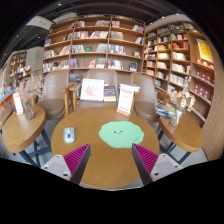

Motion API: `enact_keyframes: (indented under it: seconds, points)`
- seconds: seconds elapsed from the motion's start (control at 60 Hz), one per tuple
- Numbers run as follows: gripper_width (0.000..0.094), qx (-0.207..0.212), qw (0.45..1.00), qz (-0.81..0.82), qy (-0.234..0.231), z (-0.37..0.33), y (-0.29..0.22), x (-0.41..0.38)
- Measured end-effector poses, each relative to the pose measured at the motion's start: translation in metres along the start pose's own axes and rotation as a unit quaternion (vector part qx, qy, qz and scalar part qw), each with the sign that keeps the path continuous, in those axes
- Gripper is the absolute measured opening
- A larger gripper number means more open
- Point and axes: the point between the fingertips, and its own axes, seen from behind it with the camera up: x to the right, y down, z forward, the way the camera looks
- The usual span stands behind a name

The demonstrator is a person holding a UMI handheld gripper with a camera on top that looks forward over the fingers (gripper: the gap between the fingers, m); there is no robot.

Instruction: Arrange mouse

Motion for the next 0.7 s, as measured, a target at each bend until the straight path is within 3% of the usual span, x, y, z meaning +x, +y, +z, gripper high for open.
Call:
enact_keyframes:
  seconds: [0.35, 0.7]
  points:
    - [0.0855, -0.035, 0.995, -0.008, -0.09, 0.026, 0.029, -0.14]
    - [0.0853, -0.055, 0.994, -0.012, -0.095, 0.092, 0.045, -0.193]
